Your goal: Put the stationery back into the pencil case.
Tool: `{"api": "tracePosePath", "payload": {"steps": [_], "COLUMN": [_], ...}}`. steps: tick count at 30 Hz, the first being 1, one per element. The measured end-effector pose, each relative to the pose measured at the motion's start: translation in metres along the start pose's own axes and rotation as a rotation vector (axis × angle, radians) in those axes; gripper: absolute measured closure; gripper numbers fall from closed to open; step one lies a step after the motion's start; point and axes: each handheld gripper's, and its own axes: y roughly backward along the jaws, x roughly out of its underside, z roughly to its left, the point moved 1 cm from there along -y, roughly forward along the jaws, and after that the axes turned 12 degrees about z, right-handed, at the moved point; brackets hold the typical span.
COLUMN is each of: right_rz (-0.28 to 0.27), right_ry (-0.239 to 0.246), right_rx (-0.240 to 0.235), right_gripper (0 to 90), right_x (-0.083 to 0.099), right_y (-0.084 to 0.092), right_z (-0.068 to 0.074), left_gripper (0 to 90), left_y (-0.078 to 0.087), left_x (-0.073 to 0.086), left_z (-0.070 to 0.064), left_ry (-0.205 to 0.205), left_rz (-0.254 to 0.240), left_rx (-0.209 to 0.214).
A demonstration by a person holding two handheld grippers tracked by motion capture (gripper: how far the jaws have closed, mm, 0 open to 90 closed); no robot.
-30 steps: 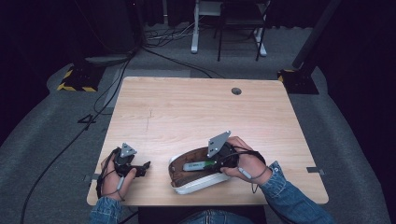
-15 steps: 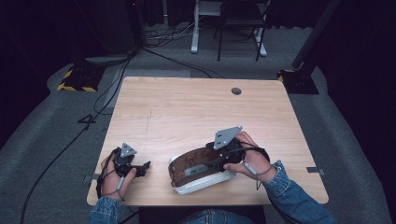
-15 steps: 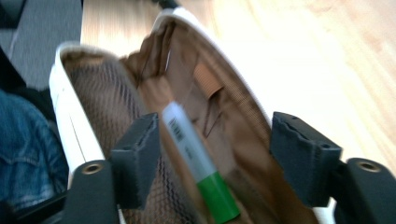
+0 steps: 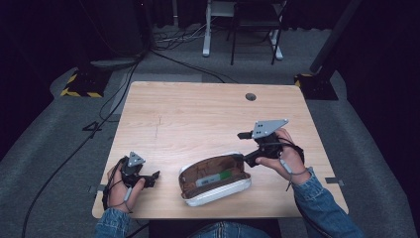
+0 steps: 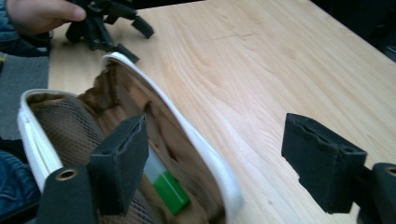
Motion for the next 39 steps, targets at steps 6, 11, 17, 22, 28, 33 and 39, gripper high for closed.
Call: {"api": "tracePosePath", "payload": {"steps": [6,11,17,22,28,33,39], "right_rz": [-0.004,0.007,0.022,0.039,0.063,0.086,0.1], "right_ry": [-0.053,-0.089,-0.168,-0.205,-0.27,-0.305,-0.358], "right_rx": [0.041,0.087,0.141,0.166,0.205,0.222,0.244], "right_gripper": [19.9,18.9,18.7,18.9,18.8,19.0,18.5], "right_x": [0.014,0.025,0.047,0.064,0.094,0.118,0.143], "right_y": [0.014,0.022,0.033,0.035,0.036,0.035,0.033], "right_z": [-0.017,-0.028,-0.043,-0.053,-0.068,-0.076,-0.08], "left_gripper": [13.9,13.8,13.8,13.8,13.8,13.8,13.8], "left_y": [0.0,-0.001,-0.001,-0.001,-0.001,-0.001,-0.001], "left_x": [-0.001,-0.002,-0.002,-0.002,-0.002,-0.002,-0.002], "left_z": [0.001,0.001,0.002,0.002,0.002,0.001,0.002], "left_ry": [-0.012,-0.004,-0.009,-0.009,-0.008,-0.005,-0.006], "left_rz": [0.002,-0.001,0.0,0.0,-0.001,-0.002,-0.002], "left_rx": [-0.006,0.005,0.004,0.004,0.004,0.004,0.004]}}
